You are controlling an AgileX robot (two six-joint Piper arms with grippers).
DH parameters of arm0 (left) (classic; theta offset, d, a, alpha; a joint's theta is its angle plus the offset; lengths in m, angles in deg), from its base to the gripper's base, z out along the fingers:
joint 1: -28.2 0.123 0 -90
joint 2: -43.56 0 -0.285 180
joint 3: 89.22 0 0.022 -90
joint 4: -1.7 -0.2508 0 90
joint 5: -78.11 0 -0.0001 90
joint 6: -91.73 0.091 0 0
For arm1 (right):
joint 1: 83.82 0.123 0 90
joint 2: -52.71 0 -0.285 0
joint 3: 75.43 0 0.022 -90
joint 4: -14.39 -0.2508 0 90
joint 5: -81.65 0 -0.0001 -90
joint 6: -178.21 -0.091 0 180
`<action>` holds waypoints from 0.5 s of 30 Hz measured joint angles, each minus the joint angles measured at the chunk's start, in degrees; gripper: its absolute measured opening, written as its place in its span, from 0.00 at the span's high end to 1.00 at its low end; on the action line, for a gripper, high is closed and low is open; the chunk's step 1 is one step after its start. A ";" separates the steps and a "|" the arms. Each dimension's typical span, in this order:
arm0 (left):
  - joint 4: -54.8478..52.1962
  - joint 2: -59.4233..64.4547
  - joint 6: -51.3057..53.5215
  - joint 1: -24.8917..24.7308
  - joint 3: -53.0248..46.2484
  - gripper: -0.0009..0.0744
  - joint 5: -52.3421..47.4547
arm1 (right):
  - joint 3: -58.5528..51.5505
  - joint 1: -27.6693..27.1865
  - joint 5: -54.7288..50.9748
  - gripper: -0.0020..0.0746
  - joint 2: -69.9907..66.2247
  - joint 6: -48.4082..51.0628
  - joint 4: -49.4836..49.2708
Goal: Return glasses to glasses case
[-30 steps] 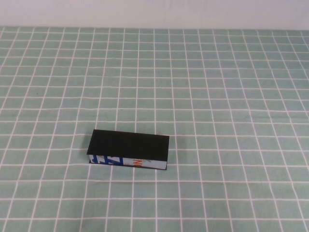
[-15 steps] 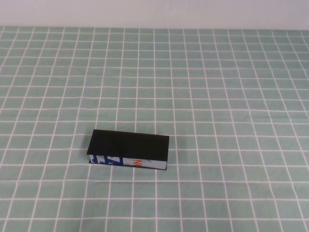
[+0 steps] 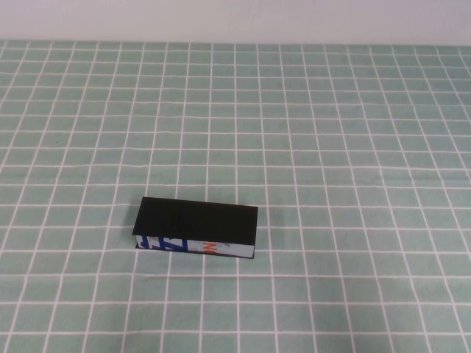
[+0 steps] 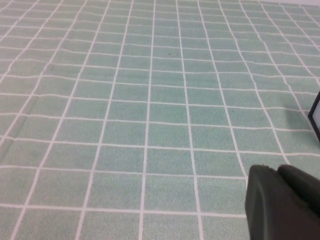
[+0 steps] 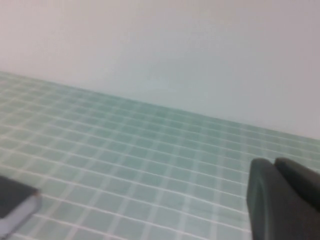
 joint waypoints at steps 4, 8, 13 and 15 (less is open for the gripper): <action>0.00 0.00 0.00 0.00 0.00 0.99 0.00 | -2.56 -6.39 -0.57 0.99 2.08 0.00 0.00; 0.00 0.00 0.00 0.00 0.00 0.99 -0.02 | -8.60 -9.70 -1.01 0.99 5.81 0.00 0.00; 0.00 0.00 0.00 0.00 0.00 0.99 -0.02 | -17.81 -12.70 -1.27 0.99 8.44 0.00 -3.04; -0.17 0.00 0.00 0.00 0.00 0.99 -0.12 | -18.89 -13.37 -3.94 0.99 8.53 0.00 -4.05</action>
